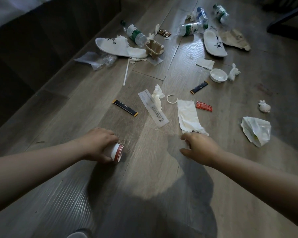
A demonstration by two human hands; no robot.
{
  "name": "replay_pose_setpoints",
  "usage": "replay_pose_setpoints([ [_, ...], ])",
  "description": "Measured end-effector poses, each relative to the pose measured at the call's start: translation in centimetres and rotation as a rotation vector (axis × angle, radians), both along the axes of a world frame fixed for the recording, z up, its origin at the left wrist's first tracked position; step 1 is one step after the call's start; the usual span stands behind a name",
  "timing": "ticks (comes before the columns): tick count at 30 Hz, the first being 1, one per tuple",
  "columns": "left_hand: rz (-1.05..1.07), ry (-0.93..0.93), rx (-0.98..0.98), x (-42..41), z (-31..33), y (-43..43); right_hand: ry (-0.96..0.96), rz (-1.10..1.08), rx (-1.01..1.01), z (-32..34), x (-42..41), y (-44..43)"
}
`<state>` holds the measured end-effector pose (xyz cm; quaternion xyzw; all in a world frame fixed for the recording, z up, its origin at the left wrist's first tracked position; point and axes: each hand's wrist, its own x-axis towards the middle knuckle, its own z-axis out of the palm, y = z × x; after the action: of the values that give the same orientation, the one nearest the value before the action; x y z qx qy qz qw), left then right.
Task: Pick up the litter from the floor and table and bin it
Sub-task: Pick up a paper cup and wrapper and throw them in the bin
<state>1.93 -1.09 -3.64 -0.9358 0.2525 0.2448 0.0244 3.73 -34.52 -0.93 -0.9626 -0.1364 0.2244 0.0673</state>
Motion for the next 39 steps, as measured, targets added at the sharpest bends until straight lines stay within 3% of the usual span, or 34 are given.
replay_pose_setpoints([
  [15, 0.060, -0.039, -0.139, 9.4, -0.5, -3.0, -0.076, -0.209, -0.020, -1.2, 5.4, -2.8],
  [23, 0.031, 0.074, 0.029, 12.0, -1.5, -3.7, -0.039, -0.272, 0.015, -2.3, 6.1, -3.7],
  [31, 0.048, -0.059, -0.092, 11.7, -3.3, -3.4, -0.018, -0.278, 0.029, -2.6, 6.3, -3.6],
  [39, 0.121, -0.014, -0.044, 12.4, -2.5, -4.3, 0.013, -0.279, 0.036, -2.2, 6.0, -3.4],
])
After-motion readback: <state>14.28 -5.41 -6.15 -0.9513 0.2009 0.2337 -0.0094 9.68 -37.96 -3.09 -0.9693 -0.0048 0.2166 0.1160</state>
